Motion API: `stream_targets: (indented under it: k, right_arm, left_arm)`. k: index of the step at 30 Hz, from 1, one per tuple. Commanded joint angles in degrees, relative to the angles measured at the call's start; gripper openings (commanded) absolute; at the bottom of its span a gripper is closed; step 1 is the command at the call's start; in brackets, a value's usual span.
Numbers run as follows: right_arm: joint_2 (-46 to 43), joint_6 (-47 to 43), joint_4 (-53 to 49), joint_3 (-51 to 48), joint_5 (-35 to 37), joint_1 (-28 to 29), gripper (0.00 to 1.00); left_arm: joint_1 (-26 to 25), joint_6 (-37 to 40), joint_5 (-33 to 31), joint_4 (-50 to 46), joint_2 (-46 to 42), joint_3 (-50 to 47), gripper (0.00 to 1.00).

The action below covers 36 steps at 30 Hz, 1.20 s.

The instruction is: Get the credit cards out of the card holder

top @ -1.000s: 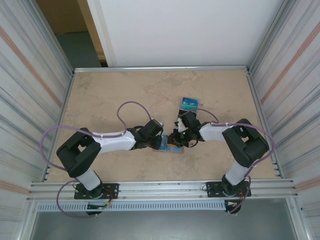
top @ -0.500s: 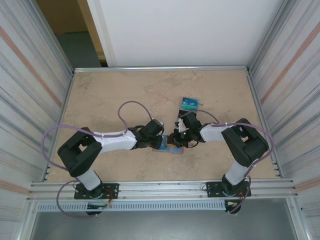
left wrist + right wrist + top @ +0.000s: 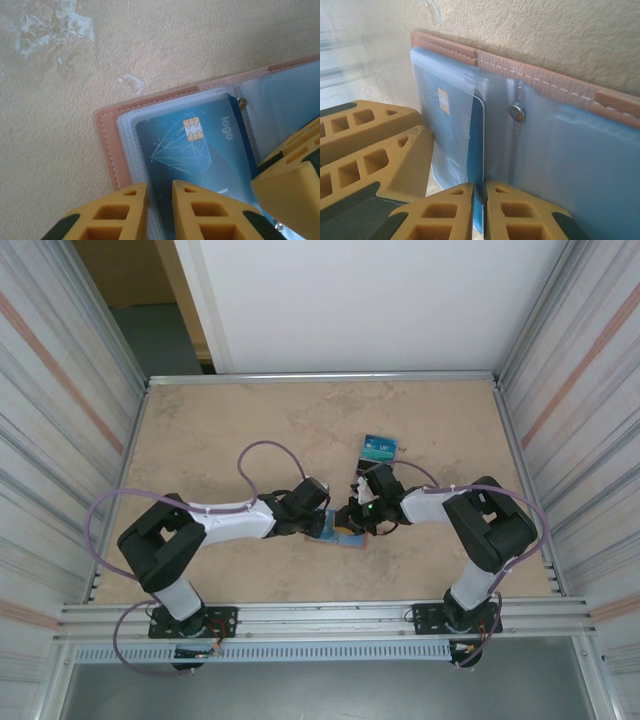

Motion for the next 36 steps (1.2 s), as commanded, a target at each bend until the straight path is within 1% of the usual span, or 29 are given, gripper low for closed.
stream_targets:
  k: [1, 2, 6, 10, 13, 16, 23, 31, 36]
  right_arm:
    - [1.3, 1.2, 3.9, 0.0, -2.2, 0.3, 0.14]
    - [1.4, 1.3, 4.1, 0.0, -2.2, 0.2, 0.14]
    - [1.6, 1.6, 4.7, -0.3, -2.2, 0.3, 0.05]
    - [1.2, 1.6, 4.7, -0.6, -2.2, 0.3, 0.0]
    - [0.8, 1.4, 4.3, -0.8, -1.8, 0.3, 0.0]
    - [0.5, 0.7, 2.8, -0.9, -0.9, 0.2, 0.0]
    - [-1.0, -1.9, -2.2, -0.3, 1.6, -0.1, 0.0]
    - [-3.0, -5.7, -10.2, 1.8, 5.8, -0.6, 0.0]
    - [-3.7, -7.0, -12.7, 2.2, 7.2, -1.0, 0.0]
  left_arm:
    - [-1.7, -0.6, 2.4, -1.6, 2.0, 0.7, 0.21]
    - [-1.7, -0.7, 2.3, -1.7, 2.0, 0.7, 0.2]
    - [-1.9, -1.0, 2.0, -2.0, 1.7, 0.6, 0.21]
    - [-2.0, -1.4, 1.4, -2.4, 1.1, 0.2, 0.21]
    - [-2.0, -1.7, 0.3, -3.0, 0.7, 0.2, 0.21]
    - [-2.0, -2.0, -0.7, -3.5, 0.1, 0.1, 0.24]
    - [-2.0, -2.0, -3.2, -5.5, -0.7, 0.2, 0.25]
    - [-2.0, -2.3, -3.8, -6.1, -0.8, 0.2, 0.25]
    - [-2.0, -2.1, -4.0, -6.2, -0.6, 0.4, 0.25]
